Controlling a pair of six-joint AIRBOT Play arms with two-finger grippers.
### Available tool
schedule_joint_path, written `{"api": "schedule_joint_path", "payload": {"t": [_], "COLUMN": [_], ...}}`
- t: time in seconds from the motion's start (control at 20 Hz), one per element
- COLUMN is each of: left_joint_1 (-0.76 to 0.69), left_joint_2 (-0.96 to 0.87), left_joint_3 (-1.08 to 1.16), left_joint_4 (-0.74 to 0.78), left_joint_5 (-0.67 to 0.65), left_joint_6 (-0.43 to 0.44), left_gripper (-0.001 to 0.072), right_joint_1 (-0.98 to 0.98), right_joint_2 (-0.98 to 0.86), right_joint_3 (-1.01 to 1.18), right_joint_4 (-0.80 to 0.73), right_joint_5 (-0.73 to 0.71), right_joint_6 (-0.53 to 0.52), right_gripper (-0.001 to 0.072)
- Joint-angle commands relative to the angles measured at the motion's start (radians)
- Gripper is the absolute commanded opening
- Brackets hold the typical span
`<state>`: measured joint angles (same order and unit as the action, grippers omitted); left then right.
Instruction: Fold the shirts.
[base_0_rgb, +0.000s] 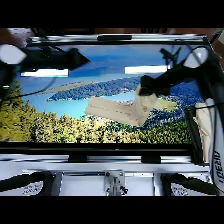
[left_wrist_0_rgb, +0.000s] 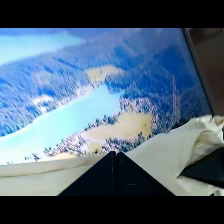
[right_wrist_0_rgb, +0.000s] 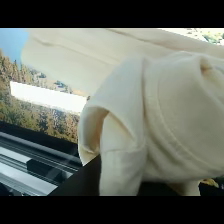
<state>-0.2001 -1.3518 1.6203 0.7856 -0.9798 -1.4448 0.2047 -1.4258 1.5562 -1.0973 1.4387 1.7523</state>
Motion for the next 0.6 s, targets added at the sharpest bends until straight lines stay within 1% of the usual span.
{"api": "schedule_joint_path", "payload": {"t": [0.0, 0.2, 0.3, 0.35, 0.4, 0.45, 0.5, 0.55], "left_joint_1": [0.139, 0.183, 0.18, 0.18, 0.18, 0.18, 0.18, 0.18], "left_joint_2": [0.162, 0.225, 0.225, 0.225, 0.225, 0.225, 0.225, 0.225], "left_joint_3": [0.0, 0.0, -0.002, -0.009, -0.019, -0.032, -0.047, -0.063], "left_joint_4": [0.023, 0.028, 0.031, 0.031, 0.031, 0.031, 0.031, 0.031], "left_joint_5": [-0.021, -0.088, -0.119, -0.123, -0.122, -0.121, -0.121, -0.121], "left_joint_6": [0.0, 0.001, 0.005, 0.005, 0.005, 0.005, 0.005, 0.004], "left_gripper": [0.0033, 0.0034, 0.0033, 0.0033, 0.0033, 0.0034, 0.0034, 0.0033], "right_joint_1": [0.143, 0.239, 0.271, 0.283, 0.294, 0.305, 0.311, 0.311], "right_joint_2": [-0.126, -0.272, -0.333, -0.358, -0.379, -0.392, -0.397, -0.396], "right_joint_3": [0.001, 0.001, 0.001, 0.001, 0.001, 0.001, 0.001, 0.001], "right_joint_4": [0.014, 0.175, 0.224, 0.251, 0.291, 0.333, 0.378, 0.408], "right_joint_5": [-0.182, -0.364, -0.4, -0.409, -0.42, -0.441, -0.473, -0.514], "right_joint_6": [0.028, 0.027, 0.028, 0.028, 0.022, 0.0, -0.028, -0.043], "right_gripper": [0.006, 0.006, 0.0062, 0.0132, 0.0351, 0.047, 0.047, 0.0493]}}
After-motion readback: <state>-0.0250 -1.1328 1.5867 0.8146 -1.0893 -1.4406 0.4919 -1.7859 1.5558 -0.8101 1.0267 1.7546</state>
